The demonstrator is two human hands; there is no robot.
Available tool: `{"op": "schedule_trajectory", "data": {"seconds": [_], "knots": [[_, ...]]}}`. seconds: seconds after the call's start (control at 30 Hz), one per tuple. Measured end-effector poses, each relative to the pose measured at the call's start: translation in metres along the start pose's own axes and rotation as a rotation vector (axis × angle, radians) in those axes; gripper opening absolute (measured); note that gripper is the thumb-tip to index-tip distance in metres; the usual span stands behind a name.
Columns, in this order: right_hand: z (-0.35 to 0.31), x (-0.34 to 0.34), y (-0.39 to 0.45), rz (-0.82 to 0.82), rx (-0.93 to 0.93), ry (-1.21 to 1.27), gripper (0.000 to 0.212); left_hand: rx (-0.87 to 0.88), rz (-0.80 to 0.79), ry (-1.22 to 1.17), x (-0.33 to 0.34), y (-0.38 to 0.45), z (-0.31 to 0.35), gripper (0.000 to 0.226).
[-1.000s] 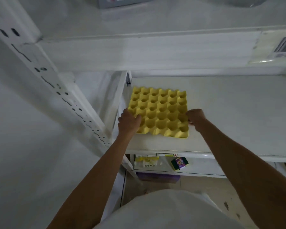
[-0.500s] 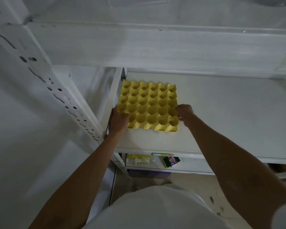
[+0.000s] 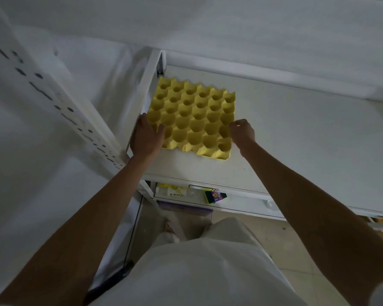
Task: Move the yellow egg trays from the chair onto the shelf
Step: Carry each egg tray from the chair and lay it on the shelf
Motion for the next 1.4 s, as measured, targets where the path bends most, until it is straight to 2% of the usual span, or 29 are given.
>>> {"op": "schedule_trajectory", "data": {"seconds": [0.07, 0.13, 0.3, 0.57, 0.7, 0.8, 0.93, 1.13, 1.23, 1.4], "knots": [[-0.002, -0.005, -0.001, 0.049, -0.068, -0.166, 0.048, -0.014, 0.029, 0.038, 0.0, -0.011, 0.001, 0.085], [0.0, -0.008, 0.0, 0.049, -0.147, -0.265, 0.05, -0.01, 0.041, 0.1, 0.004, -0.027, -0.001, 0.085], [0.013, -0.023, 0.006, -0.107, -0.247, -0.32, 0.058, -0.053, 0.096, 0.225, 0.019, -0.074, -0.001, 0.086], [0.08, -0.061, -0.025, -0.192, -0.648, -0.7, 0.05, -0.232, 0.191, 0.239, 0.049, -0.213, 0.005, 0.079], [0.118, -0.069, -0.06, -0.215, -0.858, -0.945, 0.047, -0.33, 0.151, 0.255, 0.091, -0.302, 0.016, 0.077], [0.135, -0.067, -0.096, -0.234, -0.996, -1.01, 0.046, -0.371, 0.142, 0.264, 0.126, -0.366, 0.011, 0.076], [0.157, -0.049, -0.153, -0.398, -1.149, -1.128, 0.052, -0.484, 0.07, 0.228, 0.164, -0.441, -0.008, 0.071], [0.21, -0.015, -0.271, -0.571, -1.399, -1.288, 0.051, -0.674, 0.12, 0.164, 0.2, -0.604, -0.043, 0.063], [0.259, 0.003, -0.339, -0.76, -1.398, -1.403, 0.049, -0.825, 0.124, 0.065, 0.228, -0.707, -0.058, 0.067], [0.337, 0.024, -0.445, -0.906, -1.468, -1.443, 0.049, -0.973, 0.144, -0.09, 0.281, -0.815, -0.071, 0.064]]}}
Point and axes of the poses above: each hand's wrist, its own y-axis towards the middle knuckle, its own x-axis out of the palm, z = x × y, the point moved 5 cm from there along y, towards the middle knuckle, and after that the axes turned 7 degrees about -z, right-handed, at the moved point
